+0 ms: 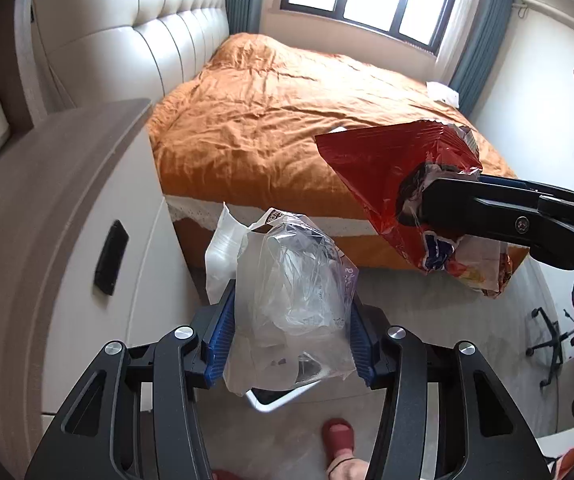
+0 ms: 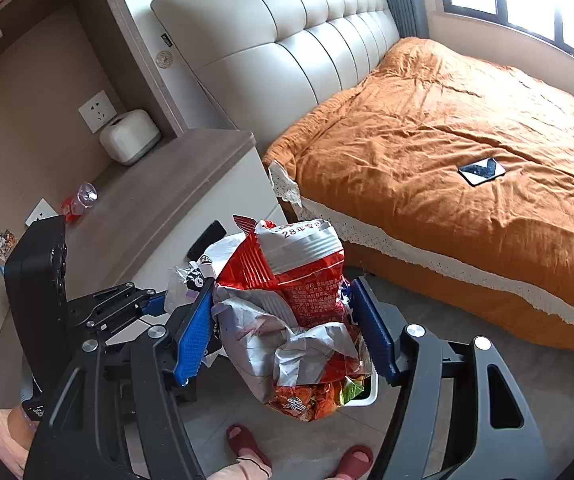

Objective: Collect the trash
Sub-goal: 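Carry the clear bag and red chip bag over the wastebasket with both grippers, then open both grippers to drop the bags into the wastebasket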

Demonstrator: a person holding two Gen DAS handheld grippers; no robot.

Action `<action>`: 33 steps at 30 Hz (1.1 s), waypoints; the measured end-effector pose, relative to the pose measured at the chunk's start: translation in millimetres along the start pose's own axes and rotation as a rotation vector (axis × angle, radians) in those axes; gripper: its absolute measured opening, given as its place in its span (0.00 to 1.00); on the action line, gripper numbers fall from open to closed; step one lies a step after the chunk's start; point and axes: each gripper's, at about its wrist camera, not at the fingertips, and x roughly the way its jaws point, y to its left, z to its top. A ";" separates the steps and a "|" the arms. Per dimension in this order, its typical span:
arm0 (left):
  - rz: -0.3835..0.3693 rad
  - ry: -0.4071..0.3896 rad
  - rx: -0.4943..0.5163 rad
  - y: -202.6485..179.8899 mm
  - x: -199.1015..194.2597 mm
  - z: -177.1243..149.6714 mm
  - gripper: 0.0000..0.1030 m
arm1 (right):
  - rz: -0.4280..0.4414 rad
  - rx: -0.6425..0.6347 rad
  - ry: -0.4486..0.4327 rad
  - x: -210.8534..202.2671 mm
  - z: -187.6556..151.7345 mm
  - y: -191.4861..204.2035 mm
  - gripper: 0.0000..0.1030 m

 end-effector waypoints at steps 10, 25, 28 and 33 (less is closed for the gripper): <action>-0.050 0.116 -0.008 2.3 114.7 -50.4 0.48 | -0.004 0.088 0.137 99.1 -44.1 -51.9 0.65; -0.121 0.278 -0.131 51.6 299.2 -171.3 0.95 | 0.037 0.238 0.357 300.2 -160.4 -129.1 0.95; -0.099 0.282 -0.129 54.2 311.5 -185.1 0.95 | -0.002 0.229 0.400 321.2 -179.6 -136.0 0.96; -0.100 0.287 -0.115 55.5 307.0 -189.4 0.95 | -0.018 0.224 0.414 317.6 -187.2 -135.7 0.96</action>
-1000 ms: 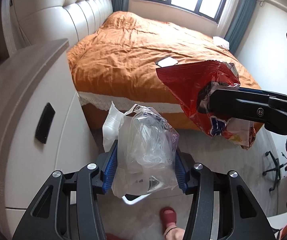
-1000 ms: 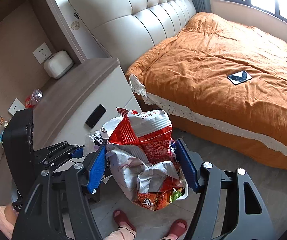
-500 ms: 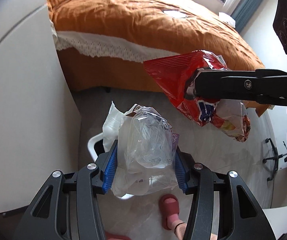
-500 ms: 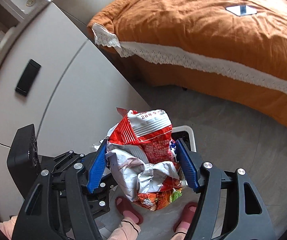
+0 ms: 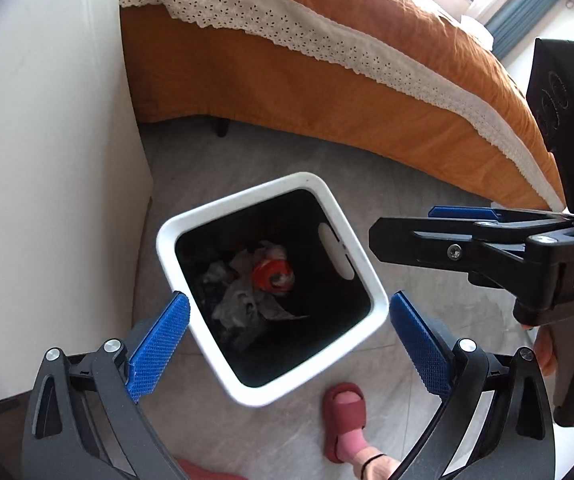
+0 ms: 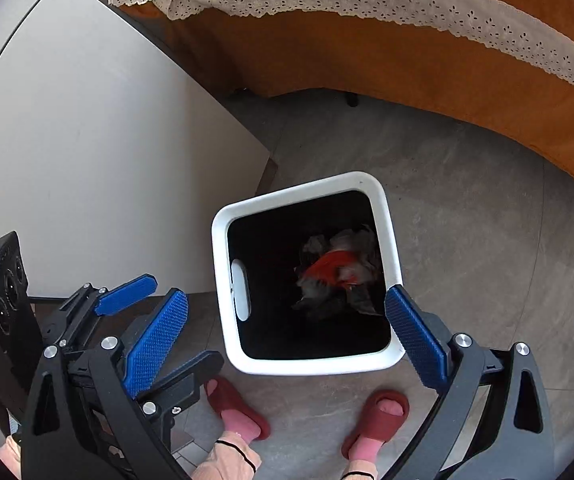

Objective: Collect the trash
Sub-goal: 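Open both grippers to drop the bags into the wastebasket, then move both open grippers back to the desk trash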

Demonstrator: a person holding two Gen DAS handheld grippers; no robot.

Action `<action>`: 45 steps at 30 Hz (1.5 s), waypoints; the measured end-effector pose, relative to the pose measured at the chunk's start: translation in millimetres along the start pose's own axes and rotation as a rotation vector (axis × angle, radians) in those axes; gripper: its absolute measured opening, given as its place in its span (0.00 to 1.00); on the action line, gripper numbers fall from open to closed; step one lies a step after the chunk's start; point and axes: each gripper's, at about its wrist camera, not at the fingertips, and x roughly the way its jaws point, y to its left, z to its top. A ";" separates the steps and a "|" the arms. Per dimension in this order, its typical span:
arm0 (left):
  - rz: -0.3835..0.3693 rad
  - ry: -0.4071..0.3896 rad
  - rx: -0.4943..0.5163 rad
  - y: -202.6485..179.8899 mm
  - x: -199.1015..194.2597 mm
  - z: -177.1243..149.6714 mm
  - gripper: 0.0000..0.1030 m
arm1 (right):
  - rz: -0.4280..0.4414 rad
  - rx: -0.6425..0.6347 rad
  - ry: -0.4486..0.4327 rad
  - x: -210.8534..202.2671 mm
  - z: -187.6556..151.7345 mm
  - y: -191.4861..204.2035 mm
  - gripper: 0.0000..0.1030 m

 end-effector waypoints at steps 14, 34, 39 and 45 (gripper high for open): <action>0.016 -0.141 0.000 -34.8 -135.6 29.1 0.95 | 0.023 -0.079 -0.153 -137.9 15.2 71.6 0.96; 0.192 -0.479 -0.048 -66.8 -396.3 50.3 0.95 | 0.051 -0.374 -0.488 -352.3 18.7 222.3 0.96; 0.255 -0.560 -0.100 -43.8 -447.5 45.2 0.95 | 0.104 -0.480 -0.518 -368.3 26.7 277.6 0.96; 0.358 -0.624 -0.157 -3.2 -505.1 27.3 0.95 | 0.183 -0.597 -0.532 -373.3 31.9 354.9 0.96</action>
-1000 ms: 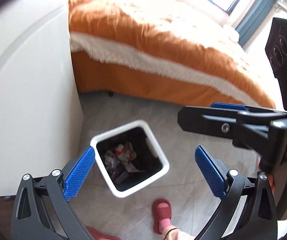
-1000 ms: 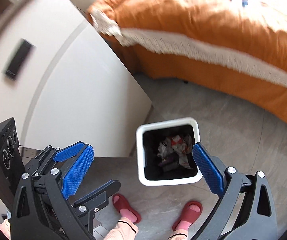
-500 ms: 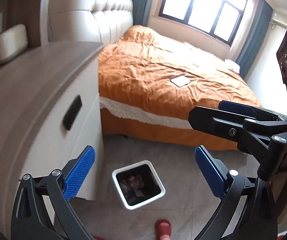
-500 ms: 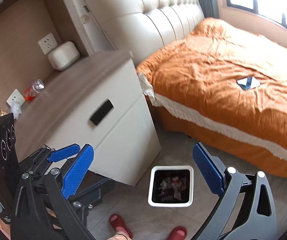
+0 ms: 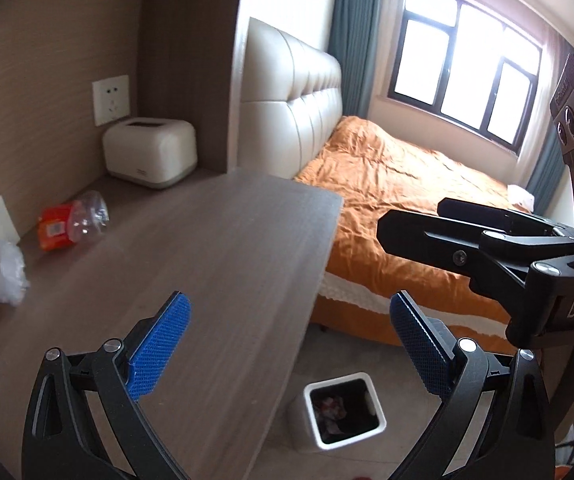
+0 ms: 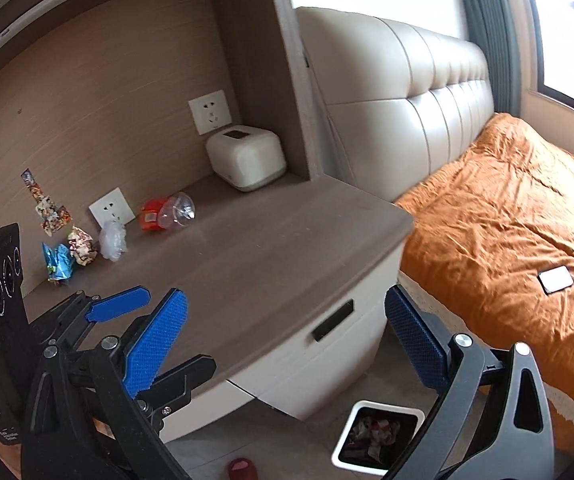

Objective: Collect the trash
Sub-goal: 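Move both open grippers back to the desk trash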

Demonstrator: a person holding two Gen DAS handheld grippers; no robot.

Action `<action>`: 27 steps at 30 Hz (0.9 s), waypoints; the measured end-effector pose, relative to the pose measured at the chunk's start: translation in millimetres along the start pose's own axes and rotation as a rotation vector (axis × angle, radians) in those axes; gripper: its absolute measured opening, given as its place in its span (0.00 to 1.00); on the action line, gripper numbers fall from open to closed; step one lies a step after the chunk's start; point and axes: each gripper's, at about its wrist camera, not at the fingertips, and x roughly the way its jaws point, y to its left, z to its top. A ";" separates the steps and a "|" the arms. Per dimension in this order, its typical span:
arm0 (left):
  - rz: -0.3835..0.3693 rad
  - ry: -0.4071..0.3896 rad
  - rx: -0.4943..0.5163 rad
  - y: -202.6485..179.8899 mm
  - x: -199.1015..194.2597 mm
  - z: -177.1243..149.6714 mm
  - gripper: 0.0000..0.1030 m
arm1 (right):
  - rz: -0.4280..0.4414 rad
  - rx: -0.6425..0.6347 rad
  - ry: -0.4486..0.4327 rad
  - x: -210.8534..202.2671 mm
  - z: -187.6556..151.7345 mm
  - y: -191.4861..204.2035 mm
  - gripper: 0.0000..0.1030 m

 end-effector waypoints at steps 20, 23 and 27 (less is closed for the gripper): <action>0.337 -0.075 -0.154 213.9 -72.2 -10.1 0.95 | 0.239 -0.217 0.022 124.4 51.0 187.9 0.96; 0.321 -0.061 -0.140 236.7 -53.3 -7.1 0.95 | 0.209 -0.241 0.029 145.7 51.6 197.7 0.96; 0.326 -0.047 -0.098 250.8 -19.5 2.3 0.95 | 0.111 -0.230 0.080 187.1 53.0 194.1 0.96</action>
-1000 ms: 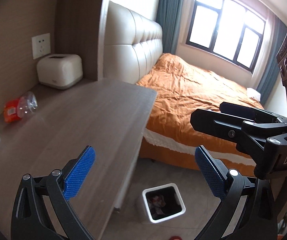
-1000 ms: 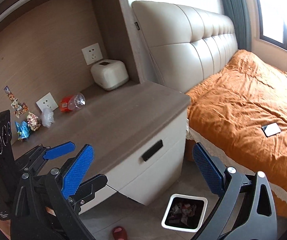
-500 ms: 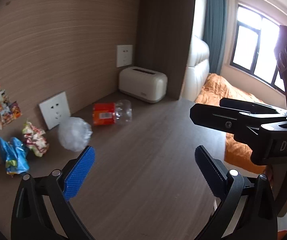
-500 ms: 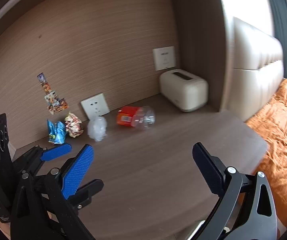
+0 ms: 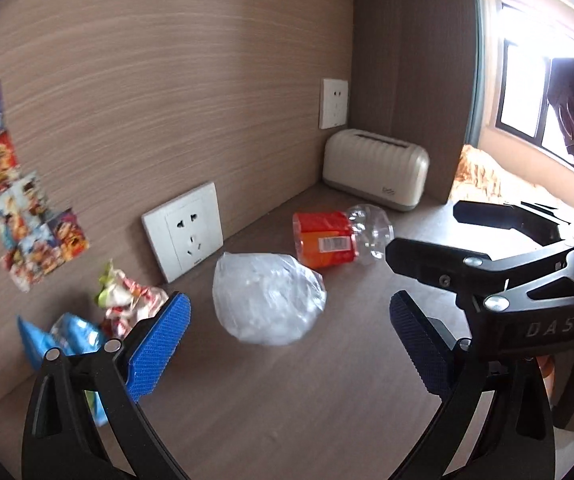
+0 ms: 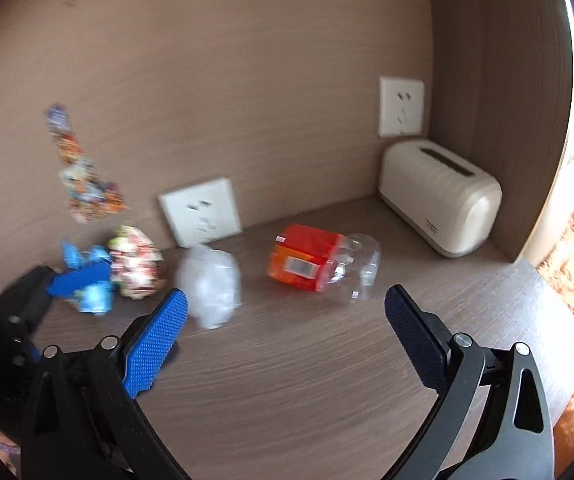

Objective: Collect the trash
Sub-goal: 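Move both open grippers back to the desk trash, then grasp the clear plastic ball with the left gripper while the right grasps the orange-labelled bottle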

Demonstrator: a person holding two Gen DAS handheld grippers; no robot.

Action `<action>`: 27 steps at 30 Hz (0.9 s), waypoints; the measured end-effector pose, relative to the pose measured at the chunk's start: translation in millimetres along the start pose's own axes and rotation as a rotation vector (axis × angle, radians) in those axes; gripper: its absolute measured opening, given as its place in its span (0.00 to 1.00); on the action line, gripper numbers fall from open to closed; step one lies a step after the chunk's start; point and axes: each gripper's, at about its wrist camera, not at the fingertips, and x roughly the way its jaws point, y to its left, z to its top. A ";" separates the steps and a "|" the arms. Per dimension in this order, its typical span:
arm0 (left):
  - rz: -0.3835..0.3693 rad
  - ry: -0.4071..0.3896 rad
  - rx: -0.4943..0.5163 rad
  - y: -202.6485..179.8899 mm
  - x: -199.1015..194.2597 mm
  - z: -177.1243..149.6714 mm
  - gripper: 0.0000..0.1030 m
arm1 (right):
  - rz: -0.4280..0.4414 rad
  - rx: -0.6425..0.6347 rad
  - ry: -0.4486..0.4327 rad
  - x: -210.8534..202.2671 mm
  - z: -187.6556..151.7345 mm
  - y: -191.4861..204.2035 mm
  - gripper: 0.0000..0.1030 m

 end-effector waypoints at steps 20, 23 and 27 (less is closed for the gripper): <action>0.030 0.125 0.033 8.4 83.6 6.3 0.95 | -0.235 0.060 0.187 97.9 30.9 -4.7 0.96; 0.023 0.123 0.028 11.0 84.2 6.6 0.95 | -0.259 0.033 0.231 108.9 32.6 -1.6 0.96; 0.020 0.132 0.013 14.4 87.6 7.1 0.95 | -0.246 0.036 0.262 118.4 30.8 -4.2 0.96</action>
